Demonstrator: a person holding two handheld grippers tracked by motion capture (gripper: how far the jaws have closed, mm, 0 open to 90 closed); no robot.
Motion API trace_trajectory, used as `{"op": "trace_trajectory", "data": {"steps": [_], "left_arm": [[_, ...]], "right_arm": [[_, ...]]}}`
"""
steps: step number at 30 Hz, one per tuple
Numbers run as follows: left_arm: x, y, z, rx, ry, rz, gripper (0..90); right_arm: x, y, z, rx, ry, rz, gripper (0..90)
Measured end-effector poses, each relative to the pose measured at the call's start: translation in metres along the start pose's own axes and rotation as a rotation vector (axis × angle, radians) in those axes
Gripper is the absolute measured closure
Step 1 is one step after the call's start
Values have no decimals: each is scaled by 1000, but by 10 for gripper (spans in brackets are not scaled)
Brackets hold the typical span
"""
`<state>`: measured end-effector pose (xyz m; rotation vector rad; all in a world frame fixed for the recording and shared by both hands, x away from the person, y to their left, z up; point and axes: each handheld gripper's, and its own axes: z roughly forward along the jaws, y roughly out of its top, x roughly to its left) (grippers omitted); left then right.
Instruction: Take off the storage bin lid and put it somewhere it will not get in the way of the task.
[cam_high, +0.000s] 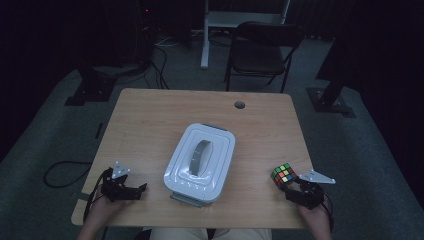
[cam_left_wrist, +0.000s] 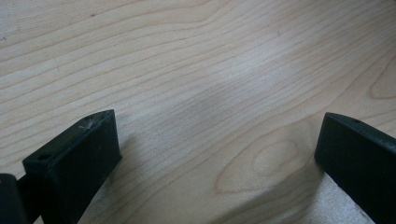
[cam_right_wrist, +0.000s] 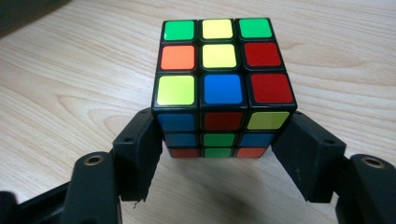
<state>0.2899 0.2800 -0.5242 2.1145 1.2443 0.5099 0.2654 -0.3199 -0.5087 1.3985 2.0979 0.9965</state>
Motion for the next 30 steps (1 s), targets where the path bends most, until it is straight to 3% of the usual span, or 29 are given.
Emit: {"op": "trace_trajectory", "data": {"steps": [2,13,18,22,30], "left_arm": [[0,0,0,0,0,0,6],[0,0,0,0,0,0,6],[0,0,0,1,0,1,6],[0,0,0,-1,0,-2,6],[0,0,0,-1,0,-1,6]], "right_arm": [[1,2,-2,-1,5,-5,213],[0,24,-16,-86,-13,-4,134],[4,41,-18,-108,14,-12,122],[13,51,-12,-92,22,-52,128],[35,69,-2,-140,83,-125,132]]}}
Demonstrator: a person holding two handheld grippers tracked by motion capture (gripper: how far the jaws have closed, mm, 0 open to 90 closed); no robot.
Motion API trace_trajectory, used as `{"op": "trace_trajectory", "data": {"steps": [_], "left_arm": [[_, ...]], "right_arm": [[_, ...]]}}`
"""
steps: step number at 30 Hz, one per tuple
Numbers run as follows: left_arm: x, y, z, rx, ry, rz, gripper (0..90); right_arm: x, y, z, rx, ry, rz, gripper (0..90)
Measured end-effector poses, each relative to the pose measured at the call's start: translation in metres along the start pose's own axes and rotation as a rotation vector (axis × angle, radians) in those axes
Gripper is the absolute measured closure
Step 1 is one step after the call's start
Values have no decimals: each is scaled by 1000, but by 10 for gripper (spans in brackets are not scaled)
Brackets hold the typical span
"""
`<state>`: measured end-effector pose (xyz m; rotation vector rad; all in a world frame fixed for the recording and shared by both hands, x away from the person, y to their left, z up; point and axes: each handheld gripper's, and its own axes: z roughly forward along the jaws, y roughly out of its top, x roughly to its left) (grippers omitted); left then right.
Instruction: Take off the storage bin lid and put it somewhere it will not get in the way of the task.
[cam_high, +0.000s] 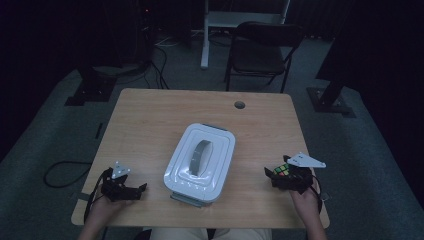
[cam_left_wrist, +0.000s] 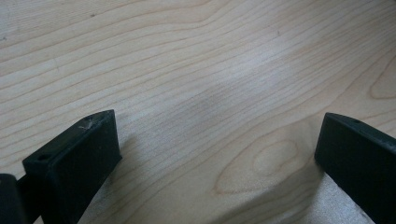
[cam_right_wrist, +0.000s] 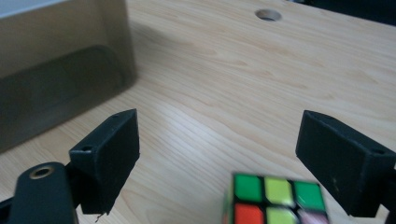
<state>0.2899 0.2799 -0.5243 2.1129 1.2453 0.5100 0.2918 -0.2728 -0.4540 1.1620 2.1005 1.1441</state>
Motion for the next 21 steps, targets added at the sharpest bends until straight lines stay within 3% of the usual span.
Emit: {"op": "trace_trajectory", "data": {"steps": [14,19,21], "left_arm": [[0,0,0,1,0,-1,6],[0,0,0,1,-1,1,6],[0,0,0,1,-1,2,6]], "right_arm": [[27,3,33,9,129,-53,134],[35,-1,43,41,149,-89,133],[39,-5,50,65,196,-92,134]]}}
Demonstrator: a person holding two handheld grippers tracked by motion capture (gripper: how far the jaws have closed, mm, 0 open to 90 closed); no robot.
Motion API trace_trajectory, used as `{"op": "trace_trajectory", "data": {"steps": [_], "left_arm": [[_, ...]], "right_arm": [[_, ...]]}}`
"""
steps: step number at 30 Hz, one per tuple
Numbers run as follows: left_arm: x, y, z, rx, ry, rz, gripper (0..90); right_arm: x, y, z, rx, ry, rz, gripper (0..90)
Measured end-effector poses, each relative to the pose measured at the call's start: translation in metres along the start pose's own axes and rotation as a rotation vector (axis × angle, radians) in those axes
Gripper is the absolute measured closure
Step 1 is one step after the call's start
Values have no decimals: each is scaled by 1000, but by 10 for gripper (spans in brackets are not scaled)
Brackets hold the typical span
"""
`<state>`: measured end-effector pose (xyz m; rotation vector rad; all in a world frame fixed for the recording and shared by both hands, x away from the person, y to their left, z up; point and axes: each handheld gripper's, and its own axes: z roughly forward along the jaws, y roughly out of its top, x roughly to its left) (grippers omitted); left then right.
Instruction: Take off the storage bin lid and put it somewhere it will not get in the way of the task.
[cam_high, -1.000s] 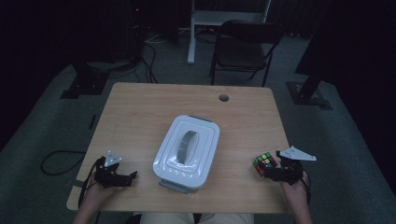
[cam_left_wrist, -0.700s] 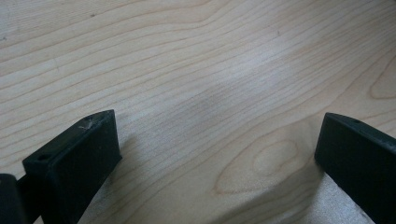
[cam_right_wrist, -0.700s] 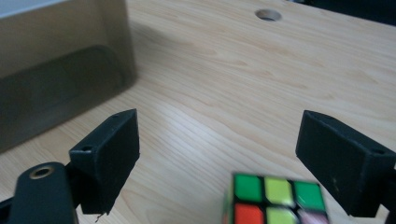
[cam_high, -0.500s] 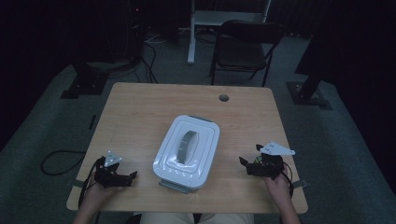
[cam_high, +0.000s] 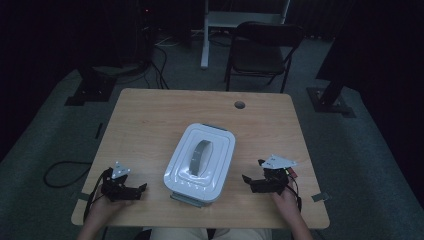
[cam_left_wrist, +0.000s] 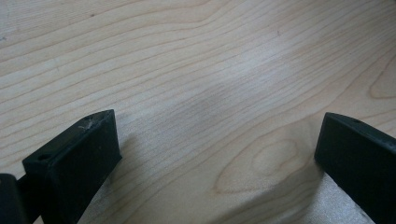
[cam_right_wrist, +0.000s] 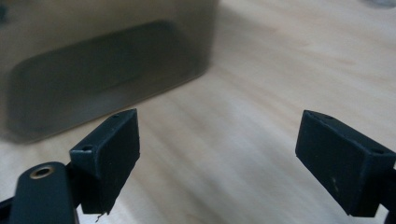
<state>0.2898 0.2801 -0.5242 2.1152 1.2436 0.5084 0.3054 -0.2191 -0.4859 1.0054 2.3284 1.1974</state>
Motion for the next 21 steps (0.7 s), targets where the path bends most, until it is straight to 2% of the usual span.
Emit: {"op": "trace_trajectory", "data": {"steps": [3,5,10,13,16,21], "left_arm": [[0,0,0,-1,-1,0,6],[0,0,0,-1,-3,2,6],[1,-1,-1,1,-15,16,7],[2,0,-4,20,-25,2,11],[4,3,-7,41,-25,-26,19],[1,11,-19,25,-49,-37,19]], "right_arm": [[3,-3,9,30,38,0,134],[5,-6,14,48,22,-12,134],[3,-13,24,75,13,-10,133],[4,-17,27,100,-17,-25,133],[5,-20,30,108,-13,-23,133],[6,-22,34,132,-20,-34,133]]}}
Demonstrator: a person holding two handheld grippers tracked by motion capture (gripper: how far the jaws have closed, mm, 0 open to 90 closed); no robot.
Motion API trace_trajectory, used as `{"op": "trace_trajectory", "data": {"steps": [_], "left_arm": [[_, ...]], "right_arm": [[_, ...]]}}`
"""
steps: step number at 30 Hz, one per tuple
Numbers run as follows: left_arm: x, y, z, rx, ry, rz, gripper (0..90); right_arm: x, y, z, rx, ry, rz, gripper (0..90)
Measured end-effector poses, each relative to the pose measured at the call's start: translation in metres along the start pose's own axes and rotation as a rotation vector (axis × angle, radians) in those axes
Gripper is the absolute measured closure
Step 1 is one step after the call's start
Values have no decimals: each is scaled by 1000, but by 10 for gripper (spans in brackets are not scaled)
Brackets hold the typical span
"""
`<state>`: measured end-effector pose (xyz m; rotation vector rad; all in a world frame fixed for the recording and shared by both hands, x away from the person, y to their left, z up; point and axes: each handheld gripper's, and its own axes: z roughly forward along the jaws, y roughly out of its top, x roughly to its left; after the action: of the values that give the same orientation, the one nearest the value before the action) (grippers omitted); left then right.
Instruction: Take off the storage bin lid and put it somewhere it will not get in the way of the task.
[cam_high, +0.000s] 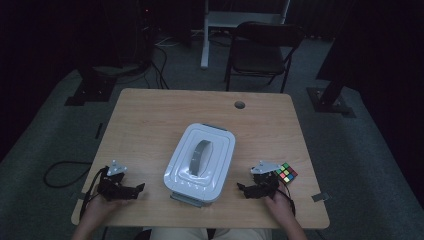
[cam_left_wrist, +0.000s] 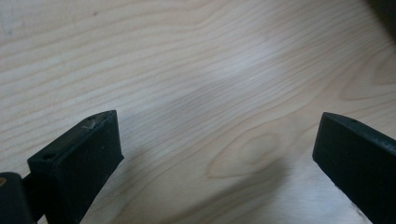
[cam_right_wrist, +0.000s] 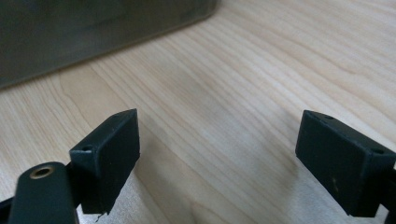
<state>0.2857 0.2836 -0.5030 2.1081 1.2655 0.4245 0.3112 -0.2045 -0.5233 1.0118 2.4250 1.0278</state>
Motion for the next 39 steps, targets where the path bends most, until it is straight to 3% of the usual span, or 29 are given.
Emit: {"op": "trace_trajectory", "data": {"steps": [6,18,33,39], "left_arm": [[-10,12,-15,-38,-28,10,19],[-27,41,-41,-103,-69,71,19],[-68,86,-67,-185,-126,152,19],[-87,101,-68,-206,-136,196,19]], "right_arm": [[-1,-3,3,1,12,8,118],[-1,-3,3,2,9,15,115],[-1,-3,2,2,4,21,117],[-1,-3,2,2,4,21,117]]}}
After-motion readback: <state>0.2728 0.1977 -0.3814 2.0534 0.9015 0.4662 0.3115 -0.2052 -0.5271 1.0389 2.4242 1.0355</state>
